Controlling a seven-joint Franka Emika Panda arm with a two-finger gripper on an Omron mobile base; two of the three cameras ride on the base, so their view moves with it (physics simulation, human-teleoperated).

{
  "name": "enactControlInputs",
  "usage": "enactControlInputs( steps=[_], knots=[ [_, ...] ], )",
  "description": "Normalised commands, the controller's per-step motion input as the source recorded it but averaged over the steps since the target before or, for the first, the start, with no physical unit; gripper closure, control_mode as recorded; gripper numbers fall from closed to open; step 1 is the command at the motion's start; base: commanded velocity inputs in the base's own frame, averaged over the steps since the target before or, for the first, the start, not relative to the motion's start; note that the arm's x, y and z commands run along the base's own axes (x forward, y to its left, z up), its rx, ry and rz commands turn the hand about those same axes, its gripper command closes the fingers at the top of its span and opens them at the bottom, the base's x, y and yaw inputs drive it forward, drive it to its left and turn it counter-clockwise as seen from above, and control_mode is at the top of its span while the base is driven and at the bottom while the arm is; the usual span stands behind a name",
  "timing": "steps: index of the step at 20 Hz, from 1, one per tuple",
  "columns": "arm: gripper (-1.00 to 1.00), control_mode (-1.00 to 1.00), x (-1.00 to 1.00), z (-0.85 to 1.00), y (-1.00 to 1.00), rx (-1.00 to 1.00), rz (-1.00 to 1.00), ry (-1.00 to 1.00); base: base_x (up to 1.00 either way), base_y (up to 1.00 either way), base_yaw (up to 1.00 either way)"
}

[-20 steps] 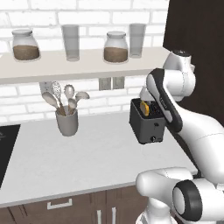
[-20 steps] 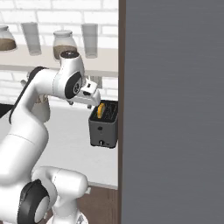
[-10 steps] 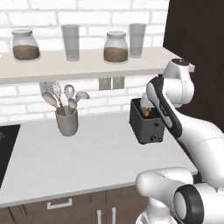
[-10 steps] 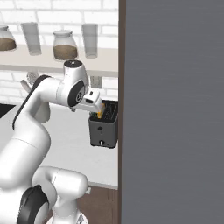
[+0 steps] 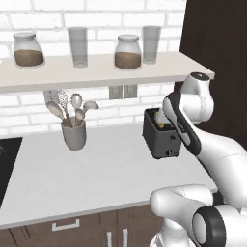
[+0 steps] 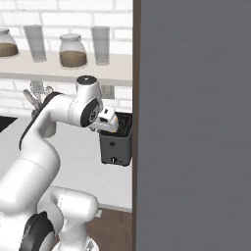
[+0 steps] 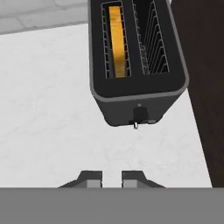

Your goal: Start the toaster. Once the lever pops up, take the bread to the plate on the dining counter.

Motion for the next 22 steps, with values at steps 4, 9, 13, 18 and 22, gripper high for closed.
enactControlInputs(
  steps=[4,9,13,18,22],
  knots=[
    [1.0,-1.0,0.13,-0.17,-0.16,0.0,0.0,0.01,0.0,0.0,0.0],
    [1.0,-1.0,0.53,-0.29,0.0,0.0,0.0,0.0,0.0,0.0,0.0],
    [1.0,-1.0,0.35,-0.19,0.0,0.0,0.0,0.0,0.0,0.0,0.0],
    [1.0,-1.0,0.37,-0.28,-0.13,0.0,-0.04,-0.01,0.0,0.0,0.0],
    [1.0,-1.0,0.14,-0.23,-0.3,0.0,-0.06,-0.04,0.0,0.0,0.0]
  ],
)
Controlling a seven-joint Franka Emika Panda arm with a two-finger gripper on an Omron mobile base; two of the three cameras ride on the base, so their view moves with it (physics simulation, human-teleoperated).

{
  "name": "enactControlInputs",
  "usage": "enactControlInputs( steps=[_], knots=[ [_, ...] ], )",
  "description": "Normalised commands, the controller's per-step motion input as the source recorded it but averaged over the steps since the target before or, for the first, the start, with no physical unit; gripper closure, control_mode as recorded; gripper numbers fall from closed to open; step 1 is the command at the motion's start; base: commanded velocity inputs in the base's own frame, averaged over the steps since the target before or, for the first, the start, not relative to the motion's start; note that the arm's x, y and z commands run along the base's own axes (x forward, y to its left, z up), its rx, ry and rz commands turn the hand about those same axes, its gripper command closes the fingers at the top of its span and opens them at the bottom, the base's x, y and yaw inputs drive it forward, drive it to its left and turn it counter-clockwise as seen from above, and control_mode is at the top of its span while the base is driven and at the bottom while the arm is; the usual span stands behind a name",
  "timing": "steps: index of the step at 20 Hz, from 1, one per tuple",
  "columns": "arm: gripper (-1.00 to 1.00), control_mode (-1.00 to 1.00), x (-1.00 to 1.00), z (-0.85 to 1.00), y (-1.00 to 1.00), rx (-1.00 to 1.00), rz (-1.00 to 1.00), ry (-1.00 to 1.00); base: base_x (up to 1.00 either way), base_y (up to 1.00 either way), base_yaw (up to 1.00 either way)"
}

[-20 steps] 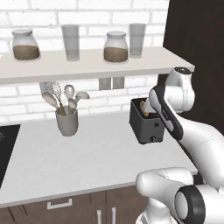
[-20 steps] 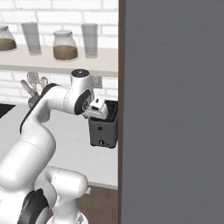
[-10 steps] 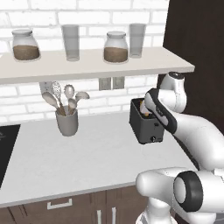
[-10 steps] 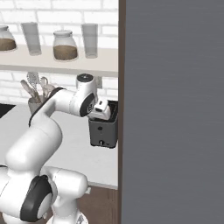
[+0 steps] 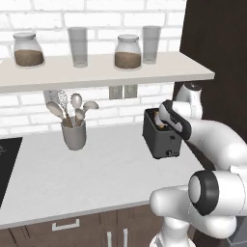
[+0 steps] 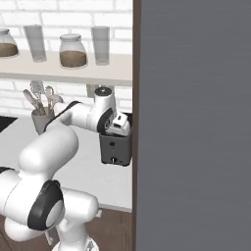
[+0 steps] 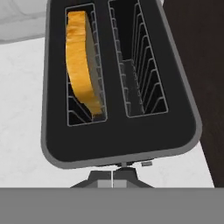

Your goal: Start the toaster. Once the lever pops up, take the bread to the plate on the dining counter.

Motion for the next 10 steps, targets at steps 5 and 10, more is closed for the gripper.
enactControlInputs(
  steps=[5,10],
  knots=[
    [1.0,-1.0,0.02,-0.21,-0.21,0.0,-0.04,-0.04,0.0,0.0,0.0],
    [1.0,-1.0,-0.29,-0.03,-0.02,0.0,0.0,-0.03,0.0,0.0,0.0]
  ],
)
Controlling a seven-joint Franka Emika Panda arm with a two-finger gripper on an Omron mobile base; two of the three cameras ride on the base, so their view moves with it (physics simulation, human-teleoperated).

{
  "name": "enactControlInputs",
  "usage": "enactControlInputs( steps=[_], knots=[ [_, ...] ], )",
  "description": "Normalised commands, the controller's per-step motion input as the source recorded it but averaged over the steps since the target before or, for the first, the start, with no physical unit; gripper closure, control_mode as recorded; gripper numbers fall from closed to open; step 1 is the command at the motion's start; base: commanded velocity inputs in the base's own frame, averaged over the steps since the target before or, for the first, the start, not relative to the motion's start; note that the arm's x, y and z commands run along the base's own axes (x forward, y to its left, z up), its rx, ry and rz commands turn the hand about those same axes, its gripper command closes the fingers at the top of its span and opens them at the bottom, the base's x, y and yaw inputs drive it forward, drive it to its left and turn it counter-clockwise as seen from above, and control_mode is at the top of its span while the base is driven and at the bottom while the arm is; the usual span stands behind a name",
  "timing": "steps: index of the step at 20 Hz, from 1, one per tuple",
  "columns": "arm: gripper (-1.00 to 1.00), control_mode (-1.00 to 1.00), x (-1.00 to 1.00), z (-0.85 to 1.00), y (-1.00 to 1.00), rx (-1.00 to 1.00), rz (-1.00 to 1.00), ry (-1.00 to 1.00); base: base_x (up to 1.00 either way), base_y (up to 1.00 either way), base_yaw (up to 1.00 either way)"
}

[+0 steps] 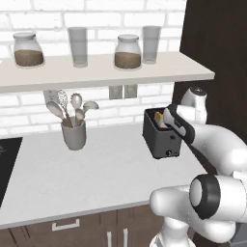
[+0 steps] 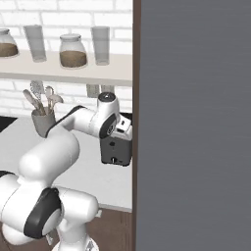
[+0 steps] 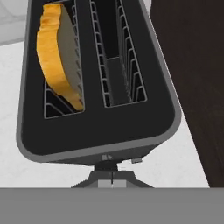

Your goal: Start the toaster. Once the lever pops up, take the bread to the plate on the dining counter.

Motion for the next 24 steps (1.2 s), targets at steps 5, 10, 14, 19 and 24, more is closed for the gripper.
enactControlInputs(
  steps=[5,10,14,19,24],
  knots=[
    [1.0,-1.0,-0.29,0.0,0.0,0.0,0.0,-0.03,0.0,0.0,0.0],
    [1.0,-1.0,0.0,-0.01,0.0,0.0,0.0,-0.02,0.0,0.0,0.0],
    [1.0,-1.0,0.02,-0.03,0.0,0.0,0.0,-0.03,0.0,0.0,0.0],
    [1.0,-1.0,0.1,0.0,0.02,0.0,0.0,-0.01,0.0,0.0,0.0],
    [1.0,-1.0,0.16,0.0,0.03,0.0,0.0,0.0,0.0,0.0,0.0]
  ],
)
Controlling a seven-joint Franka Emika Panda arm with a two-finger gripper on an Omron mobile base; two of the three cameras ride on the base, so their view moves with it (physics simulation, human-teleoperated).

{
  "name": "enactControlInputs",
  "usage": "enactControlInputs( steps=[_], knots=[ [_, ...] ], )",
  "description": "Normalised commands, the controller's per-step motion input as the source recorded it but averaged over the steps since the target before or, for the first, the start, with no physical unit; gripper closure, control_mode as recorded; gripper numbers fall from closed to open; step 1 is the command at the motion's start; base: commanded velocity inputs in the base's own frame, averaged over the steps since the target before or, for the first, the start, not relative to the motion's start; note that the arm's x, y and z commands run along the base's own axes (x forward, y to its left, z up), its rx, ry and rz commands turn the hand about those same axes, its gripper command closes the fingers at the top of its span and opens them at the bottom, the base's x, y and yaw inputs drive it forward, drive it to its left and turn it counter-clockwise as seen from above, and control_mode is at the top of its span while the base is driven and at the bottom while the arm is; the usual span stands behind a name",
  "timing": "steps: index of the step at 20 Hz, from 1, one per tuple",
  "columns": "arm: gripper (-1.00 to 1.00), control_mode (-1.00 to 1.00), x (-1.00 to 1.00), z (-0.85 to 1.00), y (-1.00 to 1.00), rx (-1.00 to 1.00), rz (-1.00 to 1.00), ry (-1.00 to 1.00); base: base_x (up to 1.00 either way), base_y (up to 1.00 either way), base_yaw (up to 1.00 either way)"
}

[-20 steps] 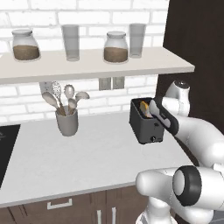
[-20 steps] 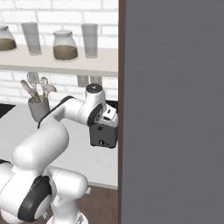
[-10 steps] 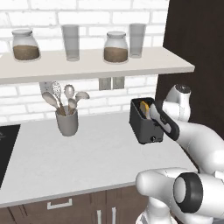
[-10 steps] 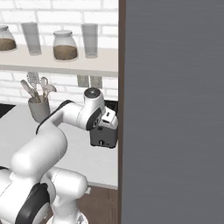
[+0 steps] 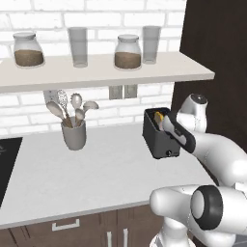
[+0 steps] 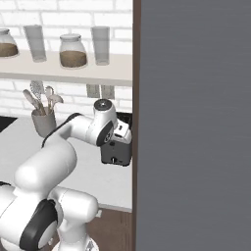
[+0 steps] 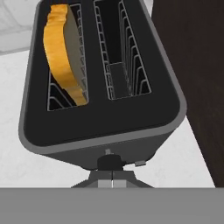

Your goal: Start the toaster. Once the lever pops up, take the bread to the plate on the dining counter.

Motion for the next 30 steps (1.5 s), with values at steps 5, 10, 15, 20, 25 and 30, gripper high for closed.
enactControlInputs(
  steps=[5,10,15,20,25,30],
  knots=[
    [1.0,-1.0,0.0,-0.02,0.0,0.0,0.0,0.0,0.0,0.0,0.0],
    [1.0,-1.0,0.0,-0.21,0.0,0.0,0.0,0.0,0.0,0.0,0.0],
    [1.0,-1.0,0.0,-0.12,0.0,0.0,0.0,0.0,0.0,0.0,0.0],
    [1.0,-1.0,0.0,-0.07,0.0,0.0,0.0,0.0,0.0,0.0,0.0],
    [1.0,-1.0,0.0,-0.12,0.0,0.0,0.0,0.0,0.0,0.0,0.0],
    [1.0,-1.0,0.0,-0.26,0.0,0.0,0.0,0.0,0.0,0.0,0.0]
  ],
)
